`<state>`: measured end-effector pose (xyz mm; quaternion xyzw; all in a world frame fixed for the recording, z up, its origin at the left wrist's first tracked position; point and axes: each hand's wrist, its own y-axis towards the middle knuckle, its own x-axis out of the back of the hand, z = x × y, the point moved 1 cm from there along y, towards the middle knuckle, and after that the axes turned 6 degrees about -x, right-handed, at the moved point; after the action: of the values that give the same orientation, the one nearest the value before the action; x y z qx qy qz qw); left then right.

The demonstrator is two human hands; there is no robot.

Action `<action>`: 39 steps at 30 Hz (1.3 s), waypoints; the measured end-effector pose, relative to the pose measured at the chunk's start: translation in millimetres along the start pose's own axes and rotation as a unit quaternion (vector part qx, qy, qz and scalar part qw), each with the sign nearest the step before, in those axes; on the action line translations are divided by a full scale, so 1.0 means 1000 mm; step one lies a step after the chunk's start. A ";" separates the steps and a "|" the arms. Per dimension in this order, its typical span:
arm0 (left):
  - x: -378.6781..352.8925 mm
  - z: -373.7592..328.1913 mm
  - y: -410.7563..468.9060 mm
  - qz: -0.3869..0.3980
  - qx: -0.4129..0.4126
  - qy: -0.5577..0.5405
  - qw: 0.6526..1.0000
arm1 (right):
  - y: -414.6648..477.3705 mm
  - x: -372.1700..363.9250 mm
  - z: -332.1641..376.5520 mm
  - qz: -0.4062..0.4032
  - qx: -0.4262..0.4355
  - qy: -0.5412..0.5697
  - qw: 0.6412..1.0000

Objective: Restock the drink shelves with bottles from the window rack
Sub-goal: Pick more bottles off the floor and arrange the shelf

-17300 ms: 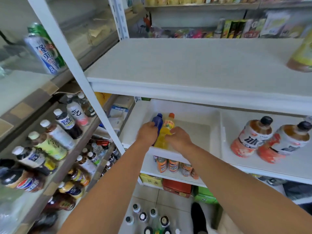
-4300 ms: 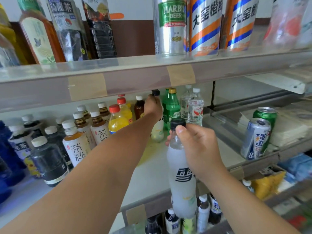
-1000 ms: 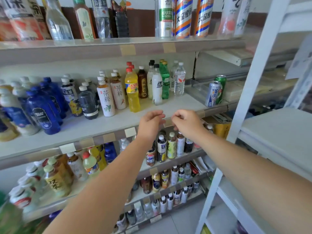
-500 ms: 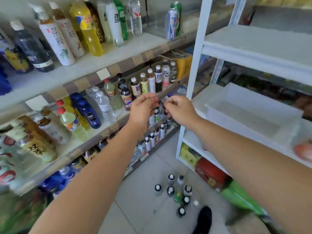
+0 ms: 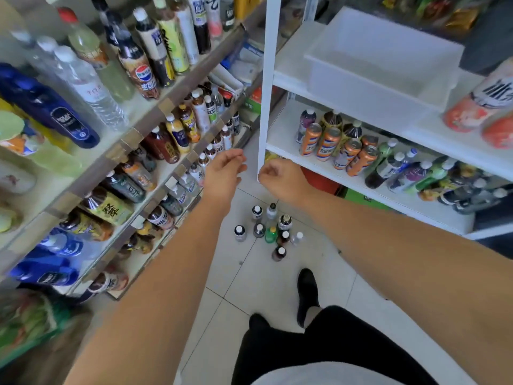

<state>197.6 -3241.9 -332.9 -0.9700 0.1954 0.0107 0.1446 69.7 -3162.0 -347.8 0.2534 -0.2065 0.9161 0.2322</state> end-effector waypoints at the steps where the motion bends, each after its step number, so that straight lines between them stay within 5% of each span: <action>1: 0.001 0.010 0.003 0.002 0.004 -0.002 1.000 | 0.003 -0.006 -0.009 0.001 0.001 -0.007 1.000; 10: 0.007 0.134 0.051 -0.025 0.013 0.064 0.998 | 0.064 -0.068 -0.090 0.062 -0.058 -0.046 0.995; 25: 0.019 0.456 0.191 -0.062 0.036 0.161 0.984 | 0.233 -0.239 -0.374 0.095 -0.037 -0.149 0.984; 32: 0.047 0.569 0.228 -0.023 0.045 0.286 0.957 | 0.294 -0.302 -0.427 0.152 0.088 -0.445 0.878; 39: 0.064 0.623 0.233 -0.007 0.041 0.416 0.908 | 0.315 -0.337 -0.447 0.115 0.132 -0.581 0.795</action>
<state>190.2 -3294.1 -999.4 -0.8809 0.2312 -0.4031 0.0896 -4.6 -3302.9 -970.4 0.7403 -0.2069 0.6353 -0.0739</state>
